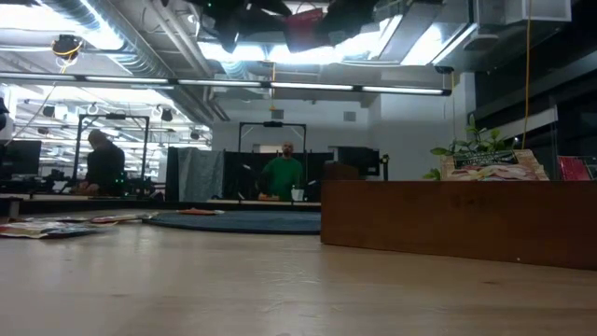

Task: Pick & Place Tea
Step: Put the red tea bag into the right section of the wooden organizer

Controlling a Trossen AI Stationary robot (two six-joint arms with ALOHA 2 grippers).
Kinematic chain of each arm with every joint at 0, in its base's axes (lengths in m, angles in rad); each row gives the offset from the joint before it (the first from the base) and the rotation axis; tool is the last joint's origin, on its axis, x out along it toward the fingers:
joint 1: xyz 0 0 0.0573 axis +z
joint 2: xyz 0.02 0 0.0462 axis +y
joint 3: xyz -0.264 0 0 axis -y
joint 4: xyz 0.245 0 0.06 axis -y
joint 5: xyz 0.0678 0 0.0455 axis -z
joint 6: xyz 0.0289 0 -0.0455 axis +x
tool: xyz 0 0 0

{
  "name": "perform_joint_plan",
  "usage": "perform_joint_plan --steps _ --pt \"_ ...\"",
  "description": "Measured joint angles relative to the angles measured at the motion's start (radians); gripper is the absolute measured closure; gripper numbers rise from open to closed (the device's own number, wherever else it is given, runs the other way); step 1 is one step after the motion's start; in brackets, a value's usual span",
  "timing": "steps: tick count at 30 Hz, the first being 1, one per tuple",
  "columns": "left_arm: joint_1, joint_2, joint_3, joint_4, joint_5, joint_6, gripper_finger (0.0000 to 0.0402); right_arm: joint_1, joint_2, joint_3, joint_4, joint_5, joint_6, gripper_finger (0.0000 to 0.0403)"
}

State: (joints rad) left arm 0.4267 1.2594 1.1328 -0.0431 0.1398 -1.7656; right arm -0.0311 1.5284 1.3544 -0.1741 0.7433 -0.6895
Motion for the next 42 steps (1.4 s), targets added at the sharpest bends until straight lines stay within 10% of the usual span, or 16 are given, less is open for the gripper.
perform_joint_plan --steps 15,30,42 --pt "-0.022 0.000 0.000 0.021 -0.016 0.033 0.0249 0.000 0.000 0.000 0.082 -0.004 -0.057 0.0394" --pt "-0.027 0.000 0.000 0.026 -0.012 0.076 0.0394 0.000 0.000 0.000 0.087 -0.003 -0.052 0.0383" --pt "-0.027 -0.002 0.000 0.026 0.021 0.166 0.0398 0.008 0.000 0.000 0.075 -0.046 0.062 0.0351"
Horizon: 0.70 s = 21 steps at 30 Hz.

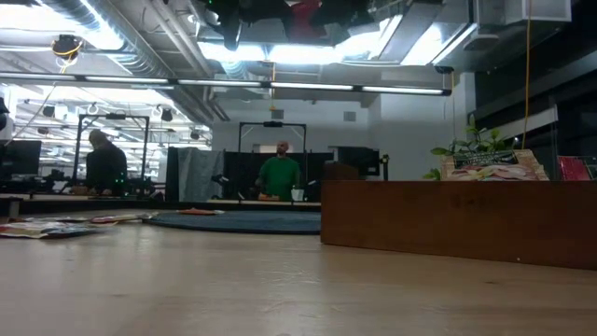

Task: Pick & Place Tea
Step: Put the red tea bag into the right section of the wooden organizer

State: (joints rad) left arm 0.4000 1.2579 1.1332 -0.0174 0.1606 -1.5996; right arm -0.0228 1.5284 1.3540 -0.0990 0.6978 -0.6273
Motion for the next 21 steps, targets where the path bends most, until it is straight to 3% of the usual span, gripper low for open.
perform_joint_plan --steps 8,17,21 --pt "0.000 0.000 0.000 -0.037 0.062 0.267 0.0399 0.002 -0.034 0.000 -0.085 -0.075 0.362 0.0272" --pt "-0.004 0.000 0.000 -0.189 0.229 0.845 0.0399 -0.001 -0.109 0.000 -0.280 -0.351 0.857 0.0197" --pt "-0.029 0.000 0.000 -0.265 0.231 1.106 0.0399 -0.001 -0.111 0.000 -0.296 -0.490 0.980 0.0186"
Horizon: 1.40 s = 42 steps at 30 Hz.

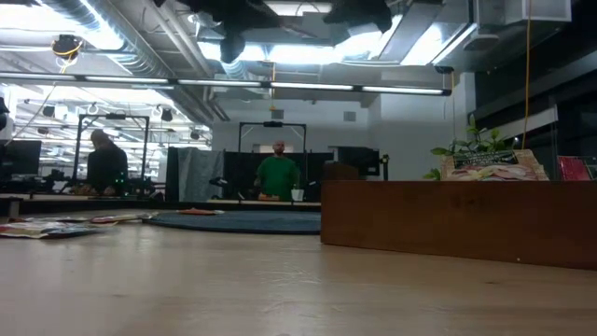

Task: Pick & Place Tea
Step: Put the red tea bag into the right section of the wooden organizer

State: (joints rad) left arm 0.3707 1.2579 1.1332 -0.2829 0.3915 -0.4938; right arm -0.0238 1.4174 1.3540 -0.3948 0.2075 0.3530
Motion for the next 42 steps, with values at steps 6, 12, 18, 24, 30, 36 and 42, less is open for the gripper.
perform_joint_plan --steps 6,12,18,24,30,36,42 --pt "-0.062 0.000 0.000 -0.035 -0.071 0.398 0.0399 0.000 0.000 0.000 0.001 -0.074 0.087 0.0185" --pt "-0.126 0.000 0.000 -0.019 -0.103 0.595 0.0399 0.000 0.000 0.000 0.002 -0.073 0.088 0.0185" --pt "-0.169 0.000 0.000 -0.005 -0.127 0.664 0.0399 0.000 0.000 0.000 0.020 -0.072 0.078 0.0185" --pt "-0.173 0.000 0.000 -0.004 -0.130 0.666 0.0399 0.000 0.000 0.000 0.055 -0.078 0.046 0.0209" --pt "-0.173 0.000 0.000 0.077 -0.136 0.666 0.0399 0.000 0.000 0.000 0.063 -0.118 0.035 0.0248" --pt "-0.173 0.000 0.000 0.048 -0.130 0.665 0.0399 0.000 0.000 0.000 0.063 -0.123 0.030 0.0266" --pt "-0.173 0.000 0.000 0.024 -0.130 0.664 0.0399 0.000 0.000 0.000 0.085 -0.123 0.030 0.0269"
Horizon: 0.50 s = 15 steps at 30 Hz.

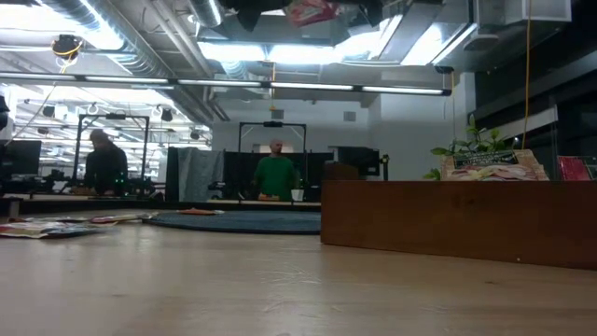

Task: Pick & Place Tea
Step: Put the red tea bag into the right section of the wooden organizer

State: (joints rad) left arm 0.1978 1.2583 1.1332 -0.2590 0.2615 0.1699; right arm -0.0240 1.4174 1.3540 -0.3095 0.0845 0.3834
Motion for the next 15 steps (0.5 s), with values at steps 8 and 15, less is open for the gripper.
perform_joint_plan --steps 8,15 --pt "0.000 0.000 0.000 0.020 0.001 -0.016 0.0399 0.000 0.000 0.000 0.015 0.000 0.001 0.0270" --pt "0.000 0.000 0.000 0.023 0.001 -0.018 0.0399 0.000 0.000 0.000 0.015 0.000 0.004 0.0300"
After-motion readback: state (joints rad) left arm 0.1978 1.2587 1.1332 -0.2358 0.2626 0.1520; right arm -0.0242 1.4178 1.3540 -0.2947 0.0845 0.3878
